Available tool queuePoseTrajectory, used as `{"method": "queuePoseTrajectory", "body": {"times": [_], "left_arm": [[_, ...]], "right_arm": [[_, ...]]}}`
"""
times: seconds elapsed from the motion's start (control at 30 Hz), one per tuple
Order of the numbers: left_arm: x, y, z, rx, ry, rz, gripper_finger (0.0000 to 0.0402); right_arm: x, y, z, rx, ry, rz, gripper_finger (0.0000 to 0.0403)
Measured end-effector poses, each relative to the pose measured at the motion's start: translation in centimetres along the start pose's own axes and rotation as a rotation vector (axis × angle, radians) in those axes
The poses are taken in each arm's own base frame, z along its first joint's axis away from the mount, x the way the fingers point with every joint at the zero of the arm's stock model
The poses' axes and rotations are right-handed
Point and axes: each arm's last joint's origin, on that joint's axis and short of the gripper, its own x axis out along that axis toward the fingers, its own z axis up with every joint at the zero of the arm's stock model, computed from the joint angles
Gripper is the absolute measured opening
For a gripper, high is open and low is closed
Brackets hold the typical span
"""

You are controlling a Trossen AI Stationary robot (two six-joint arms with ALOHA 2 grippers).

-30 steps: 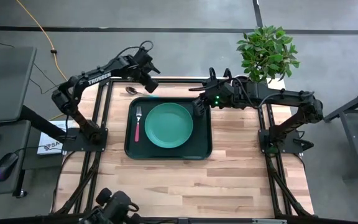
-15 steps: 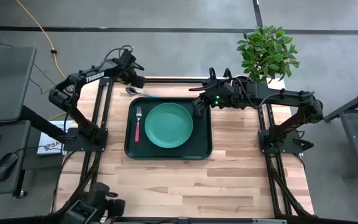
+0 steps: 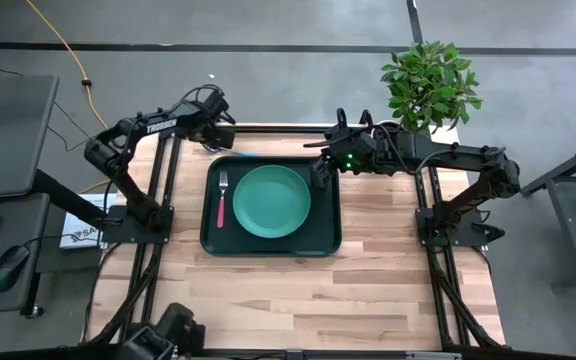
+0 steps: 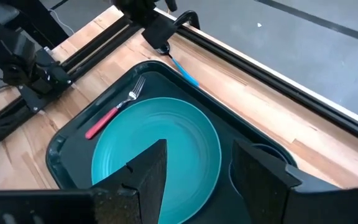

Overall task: Pick and place plate/cup/fork/spoon on tray
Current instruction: Put the light blue spoon on the black serving tray to the right of the pink fork

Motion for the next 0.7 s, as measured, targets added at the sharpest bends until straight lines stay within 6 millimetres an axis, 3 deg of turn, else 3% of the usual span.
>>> {"method": "queuePoseTrajectory", "body": {"times": [0.23, 0.43, 0.7], "left_arm": [[-1.5, -2.6, -2.6, -0.240, -0.140, 0.098, 0.0164], [-0.6, -3.4, -6.5, -0.467, -0.212, 0.086, 0.0151], [1.5, -1.5, -5.9, -0.643, -0.241, 0.013, 0.0142]], "right_arm": [[0.0, 0.0, 0.0, -0.060, 0.008, 0.012, 0.0172], [0.0, 0.0, -0.1, -0.098, 0.024, 0.024, 0.0172], [0.0, 0.1, -0.2, -0.119, 0.047, 0.049, 0.0172]]}}
